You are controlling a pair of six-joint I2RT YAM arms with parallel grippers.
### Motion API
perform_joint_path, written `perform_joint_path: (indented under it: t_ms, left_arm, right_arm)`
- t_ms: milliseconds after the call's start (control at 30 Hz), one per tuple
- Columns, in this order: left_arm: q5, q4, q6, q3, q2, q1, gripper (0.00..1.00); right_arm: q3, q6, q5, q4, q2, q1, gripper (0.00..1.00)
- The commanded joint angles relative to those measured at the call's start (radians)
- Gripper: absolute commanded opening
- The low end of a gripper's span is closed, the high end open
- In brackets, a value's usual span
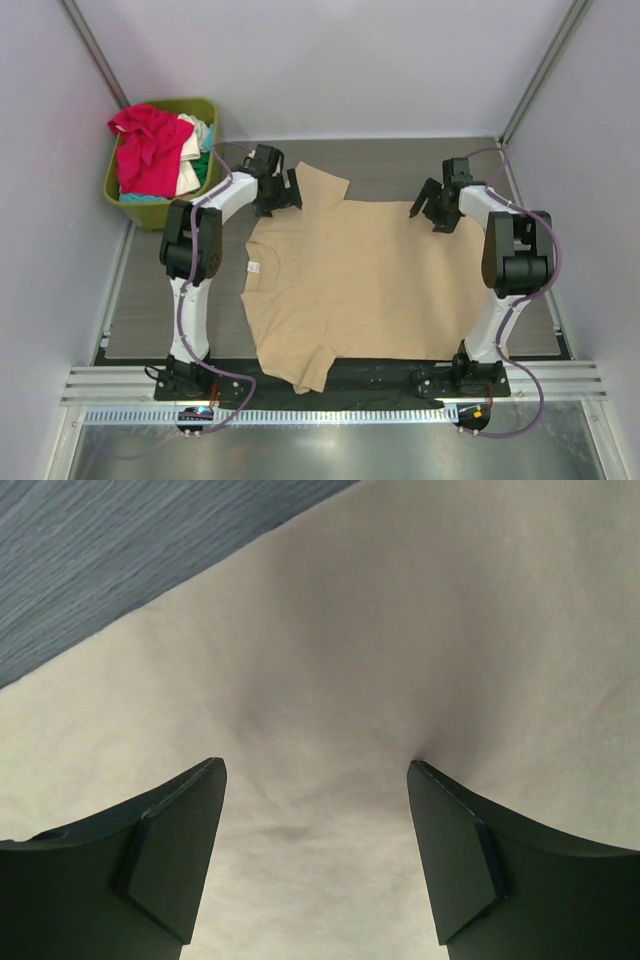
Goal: Fold and stack the t-shirts
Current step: Flatten the tshirt out
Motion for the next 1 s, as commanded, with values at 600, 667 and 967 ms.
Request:
perform_joint_path:
  t_ms: [600, 667, 967]
  left_arm:
    - [-0.116, -0.262, 0.018, 0.791, 0.462, 0.129, 0.93]
    - [-0.083, -0.248, 0.021, 0.921, 0.519, 0.15, 0.94]
    - [-0.117, -0.196, 0.071, 0.693, 0.173, 0.137, 1.0]
  right_arm:
    - [0.664, 0.018, -0.082, -0.087, 0.494, -0.003, 0.79]
    - [0.789, 0.021, -0.094, -0.092, 0.567, -0.003, 0.8]
    - [0.954, -0.025, -0.147, -0.086, 0.523, -0.003, 0.87]
